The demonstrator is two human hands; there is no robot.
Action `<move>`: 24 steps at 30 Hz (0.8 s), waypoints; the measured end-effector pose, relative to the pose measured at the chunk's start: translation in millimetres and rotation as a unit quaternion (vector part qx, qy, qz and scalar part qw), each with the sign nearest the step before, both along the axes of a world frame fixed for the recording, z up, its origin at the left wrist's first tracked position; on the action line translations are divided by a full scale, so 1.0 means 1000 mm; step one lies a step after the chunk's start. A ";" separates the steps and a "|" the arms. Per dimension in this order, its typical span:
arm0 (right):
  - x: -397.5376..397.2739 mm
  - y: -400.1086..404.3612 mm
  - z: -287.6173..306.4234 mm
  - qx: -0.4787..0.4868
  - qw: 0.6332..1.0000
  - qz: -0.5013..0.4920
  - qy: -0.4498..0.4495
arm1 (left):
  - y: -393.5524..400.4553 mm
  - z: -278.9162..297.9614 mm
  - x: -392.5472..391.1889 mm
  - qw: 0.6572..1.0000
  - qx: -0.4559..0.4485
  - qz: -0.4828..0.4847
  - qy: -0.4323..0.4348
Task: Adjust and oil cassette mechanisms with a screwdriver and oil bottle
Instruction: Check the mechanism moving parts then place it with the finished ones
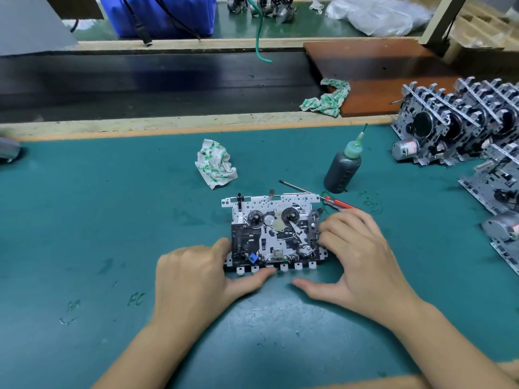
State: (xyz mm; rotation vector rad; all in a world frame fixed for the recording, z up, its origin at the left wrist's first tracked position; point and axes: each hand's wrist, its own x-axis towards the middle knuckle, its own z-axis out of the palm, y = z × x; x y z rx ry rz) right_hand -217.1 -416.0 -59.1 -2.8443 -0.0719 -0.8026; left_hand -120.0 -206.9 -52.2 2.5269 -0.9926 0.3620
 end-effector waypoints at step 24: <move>-0.001 0.003 0.002 0.023 0.999 0.026 0.022 | 0.005 0.004 -0.010 0.998 -0.019 0.012 0.055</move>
